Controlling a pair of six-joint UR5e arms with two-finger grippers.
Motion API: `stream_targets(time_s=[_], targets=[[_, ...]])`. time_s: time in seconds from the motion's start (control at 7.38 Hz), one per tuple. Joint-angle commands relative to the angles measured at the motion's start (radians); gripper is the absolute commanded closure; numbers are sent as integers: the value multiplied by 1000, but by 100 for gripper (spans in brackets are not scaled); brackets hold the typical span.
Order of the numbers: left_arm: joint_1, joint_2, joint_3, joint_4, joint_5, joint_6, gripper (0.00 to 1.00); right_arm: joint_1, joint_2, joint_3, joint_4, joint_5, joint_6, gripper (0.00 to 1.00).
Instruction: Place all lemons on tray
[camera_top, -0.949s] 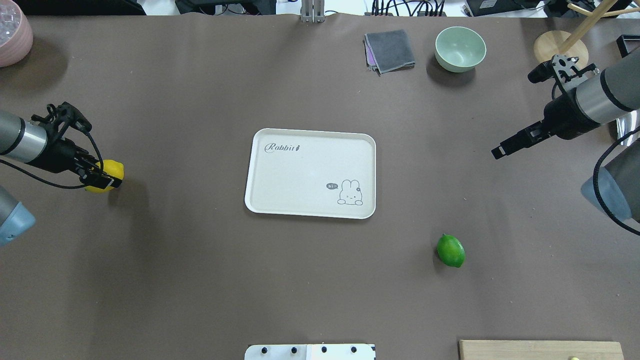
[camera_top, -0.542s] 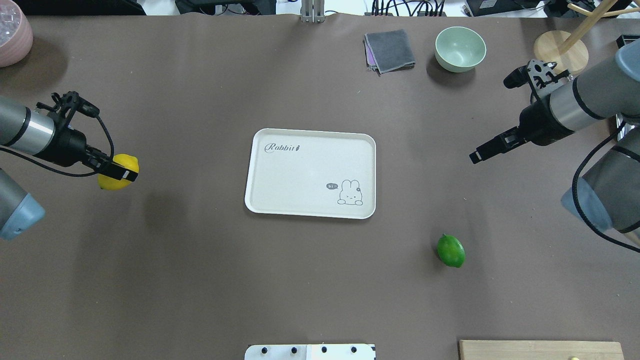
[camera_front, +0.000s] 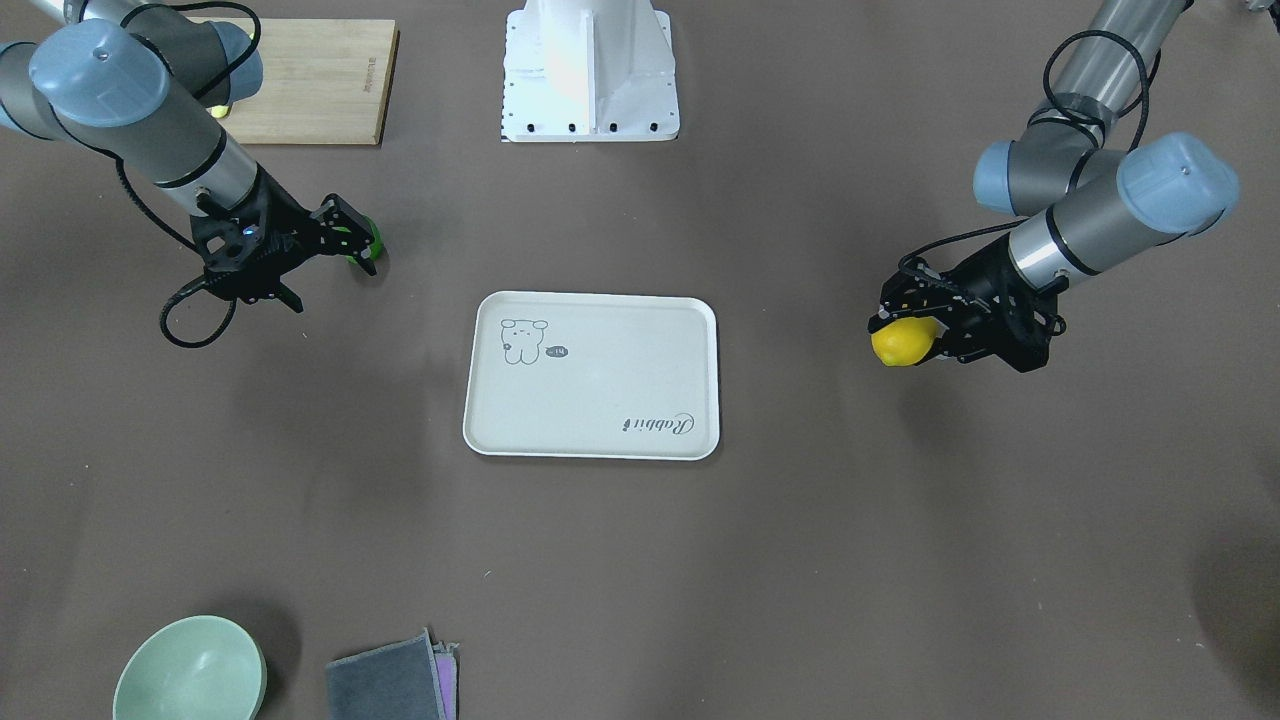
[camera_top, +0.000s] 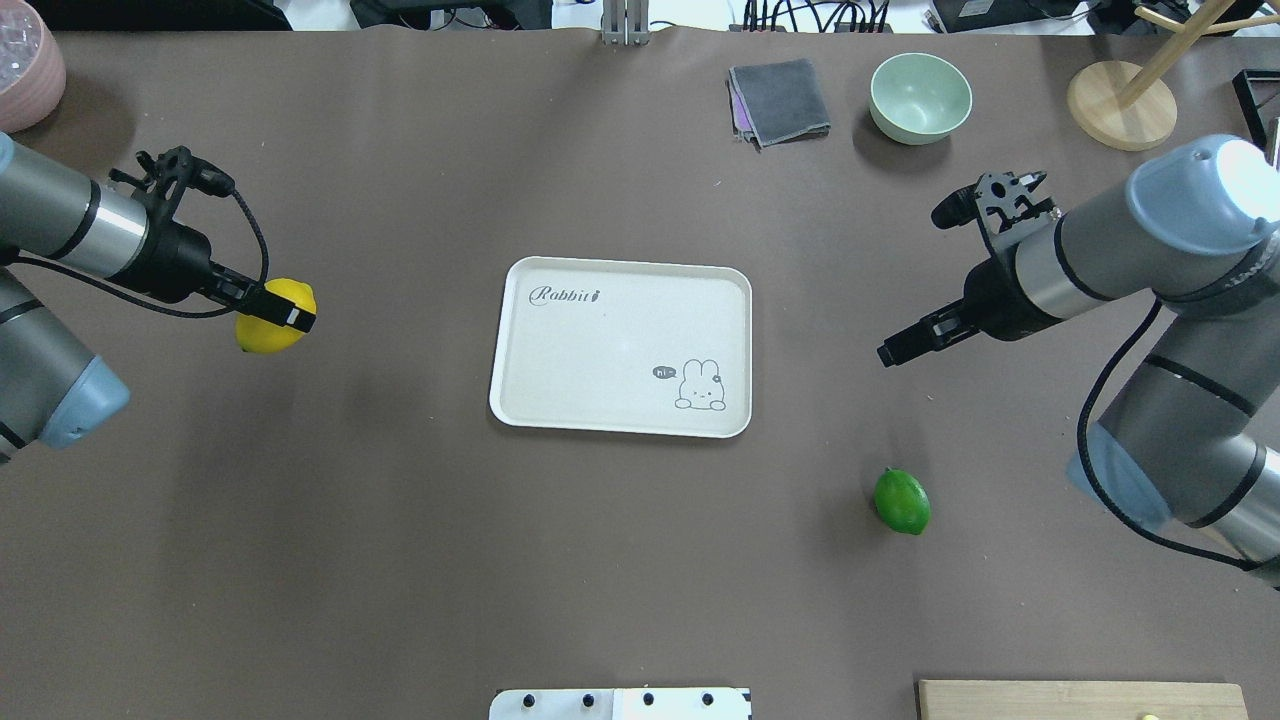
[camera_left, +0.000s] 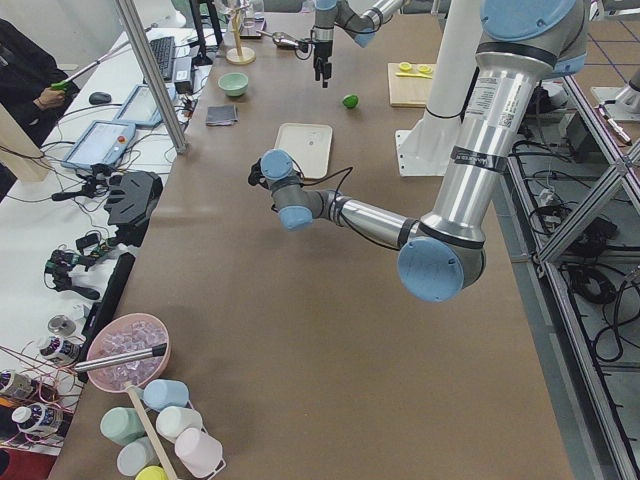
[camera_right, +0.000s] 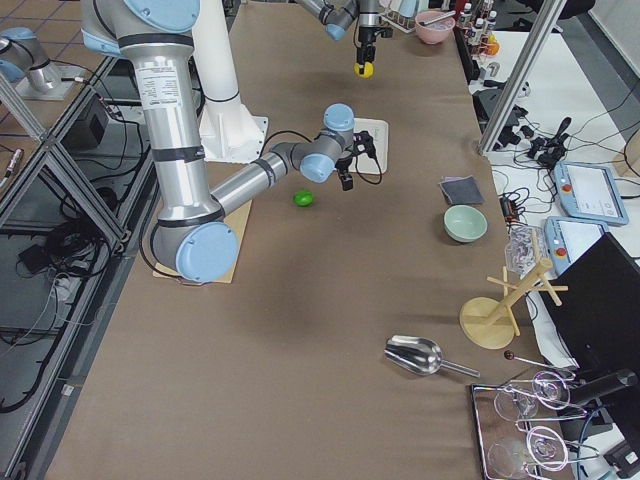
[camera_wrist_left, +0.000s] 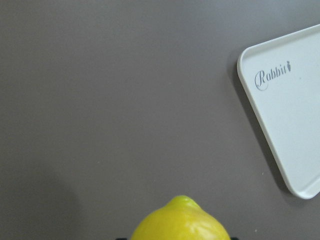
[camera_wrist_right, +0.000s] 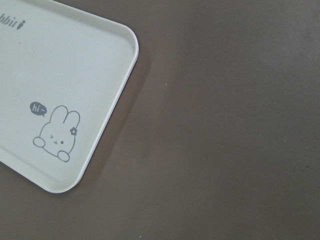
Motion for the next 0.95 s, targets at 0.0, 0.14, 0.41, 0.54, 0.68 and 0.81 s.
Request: stream_targets(time_s=[0.0,0.14,0.41,0.54,0.68,0.81], targets=[[2,-113,3,38,37,-242,100,-46,-33,8,-6,-28,83,0],[3,-142,0,38,37,-297,100,-66,-56,8,-4,-60,116,0],[26,-178,9,41,68,-327,100,-139,-111,47,-4,-83,178,0],[43,-193,11,51,89,-328,100,-182,-125,66,-4,-84,217,0],[54,-222,24,82,114,-325,100,-239,-129,69,-4,-117,219,0],[101,-244,26,90,179,-328,100,-282,-130,66,-6,-157,220,0]])
